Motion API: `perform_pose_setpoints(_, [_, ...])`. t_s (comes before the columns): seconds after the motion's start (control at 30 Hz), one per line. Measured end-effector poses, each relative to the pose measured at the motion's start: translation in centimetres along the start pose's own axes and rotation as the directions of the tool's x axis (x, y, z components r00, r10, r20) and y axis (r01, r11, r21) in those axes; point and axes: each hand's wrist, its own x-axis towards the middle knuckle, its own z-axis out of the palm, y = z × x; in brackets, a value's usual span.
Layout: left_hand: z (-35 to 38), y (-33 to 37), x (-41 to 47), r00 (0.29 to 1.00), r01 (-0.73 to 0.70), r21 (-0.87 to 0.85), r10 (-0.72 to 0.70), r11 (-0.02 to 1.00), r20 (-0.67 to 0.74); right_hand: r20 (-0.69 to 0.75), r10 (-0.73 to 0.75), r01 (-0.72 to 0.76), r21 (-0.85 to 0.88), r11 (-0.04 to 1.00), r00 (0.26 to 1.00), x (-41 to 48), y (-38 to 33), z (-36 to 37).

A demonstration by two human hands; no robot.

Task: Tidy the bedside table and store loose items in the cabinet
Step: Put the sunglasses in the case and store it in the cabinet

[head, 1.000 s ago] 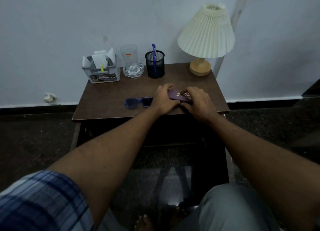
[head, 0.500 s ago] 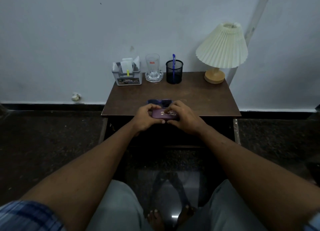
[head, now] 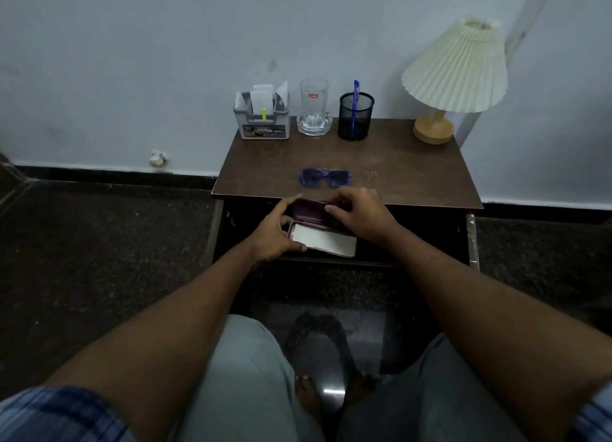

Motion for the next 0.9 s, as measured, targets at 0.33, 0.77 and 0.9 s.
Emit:
perform_pose_setpoints(0.33, [0.2, -0.6, -0.1, 0.999, 0.011, -0.103, -0.007, 0.995, 0.037, 0.056, -0.021, 0.022, -0.013, 1.000, 0.998, 2.4, 0.6, 0.7])
perform_pose_setpoints(0.77, [0.0, -1.3, 0.4, 0.999, 0.022, -0.119, -0.026, 0.993, -0.030, 0.044, 0.120, -0.099, -0.329, 0.939, 0.992, 9.7, 0.2, 1.3])
perform_pose_setpoints(0.9, [0.1, -1.1, 0.4, 0.998, 0.014, -0.139, -0.023, 0.990, -0.059, 0.035, 0.132, -0.118, -0.278, 0.953, 0.991, 9.8, 0.4, 1.4])
